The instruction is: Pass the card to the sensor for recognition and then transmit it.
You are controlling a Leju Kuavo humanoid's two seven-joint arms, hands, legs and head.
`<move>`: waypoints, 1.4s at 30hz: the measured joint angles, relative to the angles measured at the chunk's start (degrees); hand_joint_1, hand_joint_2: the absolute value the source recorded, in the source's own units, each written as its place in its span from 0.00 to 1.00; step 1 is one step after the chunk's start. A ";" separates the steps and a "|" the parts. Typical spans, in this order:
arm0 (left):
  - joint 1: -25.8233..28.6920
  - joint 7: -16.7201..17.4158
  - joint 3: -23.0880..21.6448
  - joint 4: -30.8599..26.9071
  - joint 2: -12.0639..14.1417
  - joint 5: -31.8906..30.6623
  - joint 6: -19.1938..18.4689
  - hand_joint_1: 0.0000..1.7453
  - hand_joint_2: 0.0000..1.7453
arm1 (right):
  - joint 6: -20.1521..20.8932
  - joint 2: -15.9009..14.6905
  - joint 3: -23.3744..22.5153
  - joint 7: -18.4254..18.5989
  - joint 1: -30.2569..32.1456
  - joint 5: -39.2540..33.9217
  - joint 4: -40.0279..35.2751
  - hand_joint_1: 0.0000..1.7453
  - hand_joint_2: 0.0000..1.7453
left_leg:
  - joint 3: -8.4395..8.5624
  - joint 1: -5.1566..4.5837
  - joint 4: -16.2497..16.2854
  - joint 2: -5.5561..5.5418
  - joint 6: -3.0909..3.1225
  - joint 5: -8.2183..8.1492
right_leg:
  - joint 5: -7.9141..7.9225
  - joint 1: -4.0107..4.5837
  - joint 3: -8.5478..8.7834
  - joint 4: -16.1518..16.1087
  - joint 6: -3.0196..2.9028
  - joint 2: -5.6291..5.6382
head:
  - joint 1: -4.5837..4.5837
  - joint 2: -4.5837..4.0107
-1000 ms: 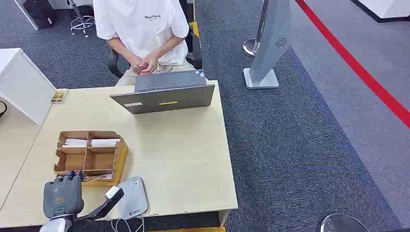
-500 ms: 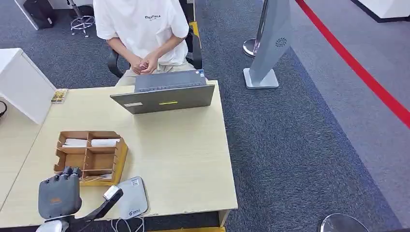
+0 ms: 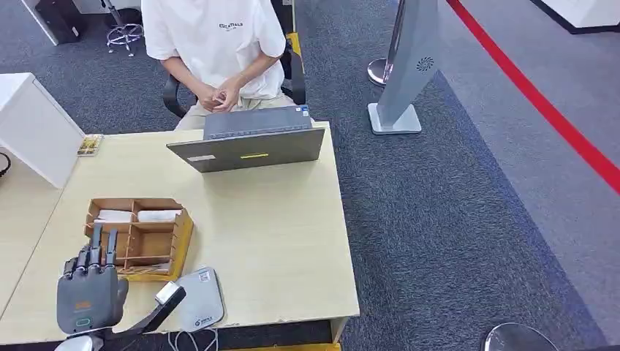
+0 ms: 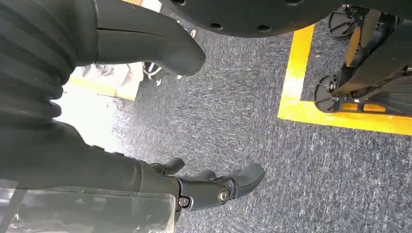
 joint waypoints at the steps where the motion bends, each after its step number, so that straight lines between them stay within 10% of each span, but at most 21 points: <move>1: 0.00 -0.07 0.00 0.00 0.00 0.07 0.02 0.00 1.00 | 0.00 0.00 -0.06 0.00 0.00 0.02 0.02 0.00 1.00 | 0.00 0.00 0.00 0.00 0.00 0.00 | 0.00 0.00 0.00 0.00 0.00 0.00 | 0.00 0.00; 42: -1.87 -2.01 1.73 6.60 -0.11 -0.53 4.18 0.00 1.00 | 0.20 0.00 -1.33 0.02 -0.03 3.13 0.02 0.00 1.00 | 0.01 0.00 0.00 0.00 0.00 0.00 | 0.00 0.00 0.00 0.00 0.00 0.00 | 0.00 0.00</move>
